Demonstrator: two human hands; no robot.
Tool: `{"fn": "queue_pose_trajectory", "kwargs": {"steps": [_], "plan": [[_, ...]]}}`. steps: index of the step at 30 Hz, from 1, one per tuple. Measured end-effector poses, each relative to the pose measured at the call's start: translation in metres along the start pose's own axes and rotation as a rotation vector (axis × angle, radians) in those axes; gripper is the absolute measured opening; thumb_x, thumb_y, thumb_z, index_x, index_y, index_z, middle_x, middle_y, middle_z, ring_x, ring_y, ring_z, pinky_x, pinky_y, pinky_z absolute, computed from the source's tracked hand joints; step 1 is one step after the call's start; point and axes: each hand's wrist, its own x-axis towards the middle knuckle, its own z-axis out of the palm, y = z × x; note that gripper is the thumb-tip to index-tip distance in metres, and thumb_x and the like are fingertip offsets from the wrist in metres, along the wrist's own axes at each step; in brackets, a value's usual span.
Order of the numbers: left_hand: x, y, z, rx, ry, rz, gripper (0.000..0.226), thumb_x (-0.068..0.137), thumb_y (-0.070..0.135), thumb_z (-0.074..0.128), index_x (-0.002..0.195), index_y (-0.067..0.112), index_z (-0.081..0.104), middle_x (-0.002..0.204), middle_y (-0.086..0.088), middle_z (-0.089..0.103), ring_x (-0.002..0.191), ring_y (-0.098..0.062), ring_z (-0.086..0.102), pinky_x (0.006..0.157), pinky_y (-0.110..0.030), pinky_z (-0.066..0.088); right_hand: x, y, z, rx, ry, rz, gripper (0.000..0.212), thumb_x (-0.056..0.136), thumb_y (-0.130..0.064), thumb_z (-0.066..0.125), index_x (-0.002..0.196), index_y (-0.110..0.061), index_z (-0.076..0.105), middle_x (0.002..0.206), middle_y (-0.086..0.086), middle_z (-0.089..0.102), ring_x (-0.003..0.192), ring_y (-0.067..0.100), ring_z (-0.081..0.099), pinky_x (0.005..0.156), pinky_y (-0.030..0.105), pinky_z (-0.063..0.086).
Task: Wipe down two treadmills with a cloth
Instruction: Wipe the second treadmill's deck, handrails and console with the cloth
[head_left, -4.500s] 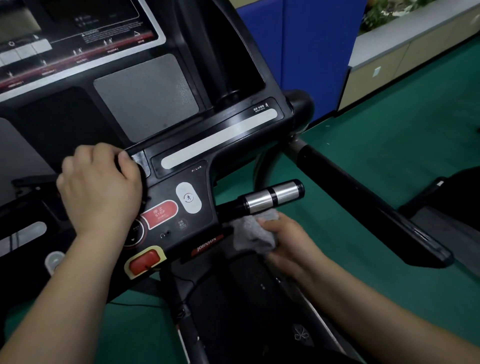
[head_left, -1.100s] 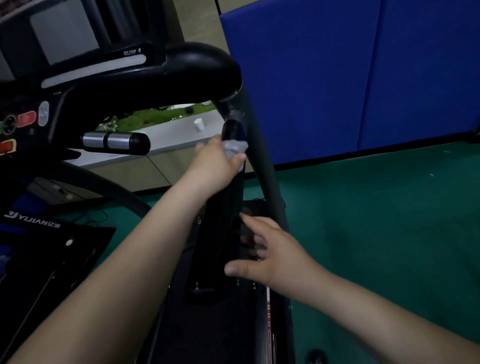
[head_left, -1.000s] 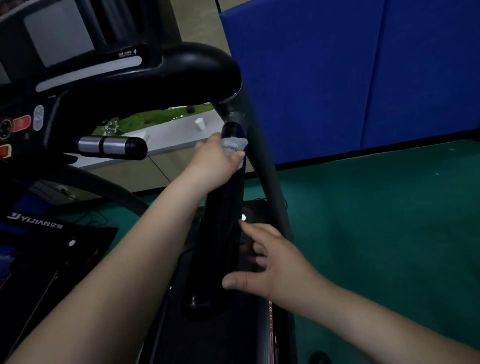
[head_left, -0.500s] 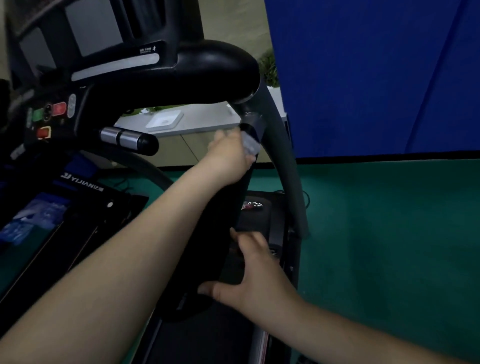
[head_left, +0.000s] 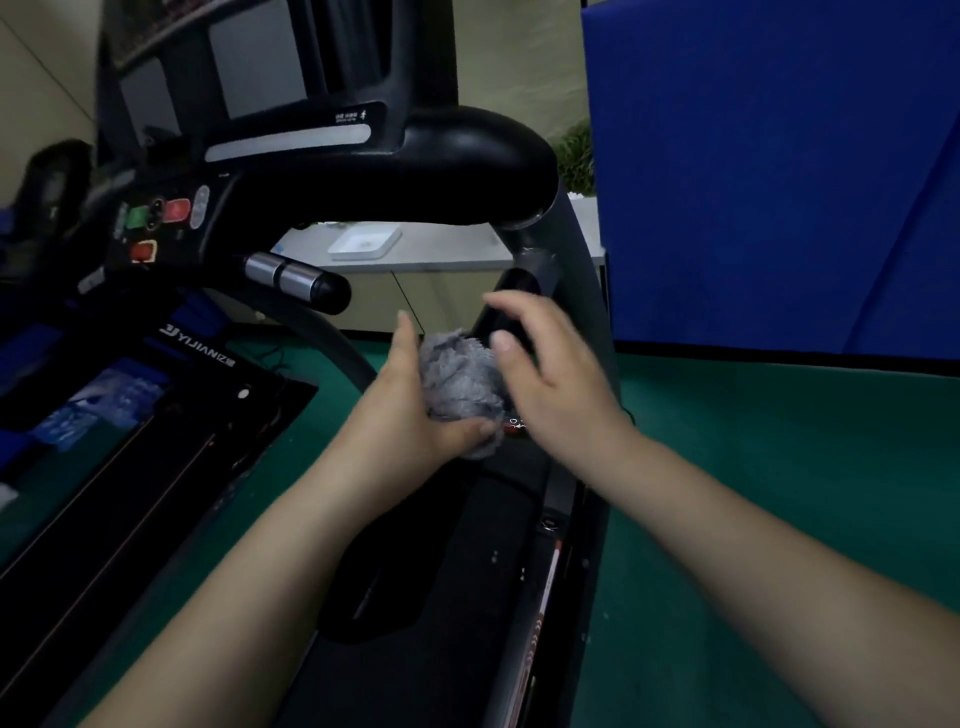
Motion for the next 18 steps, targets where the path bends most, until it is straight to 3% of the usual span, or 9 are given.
{"fn": "queue_pose_trajectory", "kwargs": {"steps": [3,5,9,12,15,18], "plan": [[-0.024,-0.017,-0.012,0.073,0.123,-0.083,0.109,0.073,0.037,0.079,0.153,0.02,0.006,0.15,0.004,0.037,0.129,-0.002,0.038,0.098,-0.016,0.031,0.0,0.002,0.021,-0.143,-0.277,-0.142,0.04,0.096,-0.032,0.047,0.133,-0.017,0.053,0.132,-0.001,0.054,0.126,0.009,0.042,0.105,0.015,0.026],[-0.049,-0.029,-0.01,0.138,0.132,-0.099,0.09,0.078,0.039,0.073,0.151,0.024,0.021,0.143,0.003,0.043,0.13,-0.011,0.044,0.097,-0.021,0.034,-0.009,0.011,0.031,-0.196,-0.286,-0.203,0.044,0.095,-0.038,0.049,0.133,-0.017,0.053,0.131,0.0,0.053,0.128,0.013,0.04,0.109,0.022,0.026],[-0.076,-0.041,0.012,0.18,0.04,-0.087,0.066,0.086,0.045,0.061,0.143,0.035,0.03,0.125,0.012,0.058,0.117,-0.01,0.055,0.09,-0.021,0.042,0.011,0.035,0.03,-0.189,-0.179,-0.223,0.037,0.092,-0.023,0.051,0.126,-0.011,0.059,0.125,0.008,0.057,0.12,0.017,0.045,0.103,0.018,0.028],[-0.077,-0.044,0.014,0.199,0.063,-0.092,0.066,0.087,0.049,0.055,0.145,0.036,0.025,0.128,0.008,0.059,0.114,-0.012,0.057,0.093,-0.033,0.05,0.045,0.055,0.023,-0.106,0.033,0.026,0.037,0.094,-0.013,0.051,0.13,-0.011,0.056,0.135,0.008,0.051,0.124,0.018,0.045,0.105,0.021,0.032],[-0.079,-0.043,0.012,0.148,0.073,-0.107,0.066,0.086,0.05,0.056,0.144,0.04,0.026,0.124,0.012,0.06,0.109,-0.008,0.059,0.089,-0.031,0.052,0.037,0.049,0.034,0.025,0.201,0.234,0.042,0.099,-0.015,0.046,0.14,-0.021,0.045,0.145,-0.001,0.042,0.129,0.008,0.041,0.102,0.011,0.031],[-0.08,-0.042,0.012,0.165,0.105,-0.103,0.067,0.084,0.049,0.057,0.144,0.039,0.028,0.124,0.011,0.061,0.111,-0.009,0.059,0.089,-0.03,0.051,-0.028,0.022,0.064,0.189,0.277,0.335,0.047,0.1,-0.014,0.043,0.144,-0.028,0.038,0.146,-0.009,0.04,0.13,-0.001,0.04,0.096,-0.002,0.031]]}}
